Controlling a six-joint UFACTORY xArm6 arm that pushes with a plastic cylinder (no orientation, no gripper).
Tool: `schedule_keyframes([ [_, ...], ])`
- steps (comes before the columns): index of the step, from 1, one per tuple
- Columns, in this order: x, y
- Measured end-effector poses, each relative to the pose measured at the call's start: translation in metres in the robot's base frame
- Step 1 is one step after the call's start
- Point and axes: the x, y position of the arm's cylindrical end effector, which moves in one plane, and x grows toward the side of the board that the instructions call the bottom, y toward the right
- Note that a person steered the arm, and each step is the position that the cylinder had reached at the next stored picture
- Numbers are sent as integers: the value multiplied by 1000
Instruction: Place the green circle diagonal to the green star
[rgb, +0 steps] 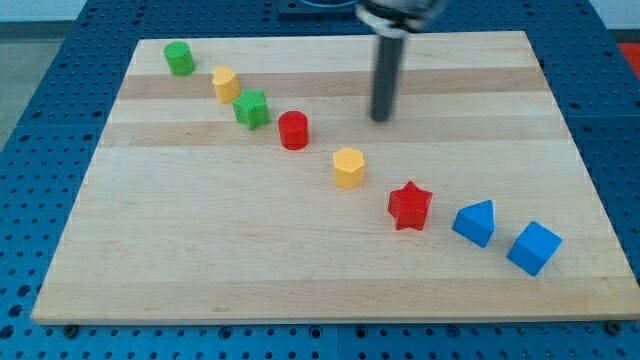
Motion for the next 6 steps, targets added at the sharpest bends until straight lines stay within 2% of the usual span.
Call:
schedule_keyframes([
  [2, -109, -214],
  [3, -146, -286],
  [6, -147, -285],
])
